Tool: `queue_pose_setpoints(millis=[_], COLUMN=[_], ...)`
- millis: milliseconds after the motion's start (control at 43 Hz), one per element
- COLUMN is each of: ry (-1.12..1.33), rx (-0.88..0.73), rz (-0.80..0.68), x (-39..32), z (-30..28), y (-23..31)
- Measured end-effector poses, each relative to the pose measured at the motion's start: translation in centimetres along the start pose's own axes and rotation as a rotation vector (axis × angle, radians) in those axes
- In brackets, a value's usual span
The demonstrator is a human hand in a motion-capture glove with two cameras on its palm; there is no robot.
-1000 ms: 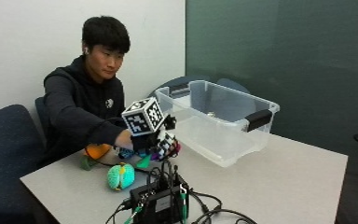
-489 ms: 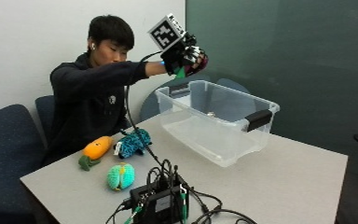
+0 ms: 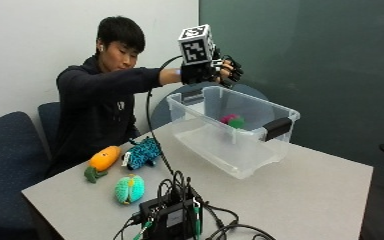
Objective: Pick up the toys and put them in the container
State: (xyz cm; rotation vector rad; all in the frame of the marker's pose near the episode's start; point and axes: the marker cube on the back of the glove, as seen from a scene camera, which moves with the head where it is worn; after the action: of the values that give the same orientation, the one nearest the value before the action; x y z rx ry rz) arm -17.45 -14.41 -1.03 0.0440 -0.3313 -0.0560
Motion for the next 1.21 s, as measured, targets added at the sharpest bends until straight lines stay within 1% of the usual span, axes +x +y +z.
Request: queue_pose_setpoints(millis=[140,209,256,349,442,535,628,698,791,837,907,954,1093,1210], ry=[0.063,0.094,0.114,0.169,0.253,0.295,0.309,0.325,0.305,0.287,0.281,0.306,0.399,0.406], rx=[0.044,0.067,0.082,0.080,0.021,-0.040,-0.068,-0.079,-0.105,-0.101,-0.064,-0.025,0.063,0.143], rz=[0.079,0.123,0.163,0.299,0.428,0.505,0.547,0.590,0.712,0.748,0.753,0.727,0.584,0.490], x=[4.6,6.1,8.6,14.2,19.0,23.4,27.7,29.7,31.4,31.9,32.5,32.6,32.5,31.7], z=[-3.1,-3.6,-4.1,-4.5,-3.8,-2.5,0.0,2.5,6.1,7.4,8.9,9.5,10.3,9.6], y=[3.0,5.3,6.9,10.0,13.0,15.3,17.5,19.1,21.0,21.6,22.3,22.5,22.0,20.8])
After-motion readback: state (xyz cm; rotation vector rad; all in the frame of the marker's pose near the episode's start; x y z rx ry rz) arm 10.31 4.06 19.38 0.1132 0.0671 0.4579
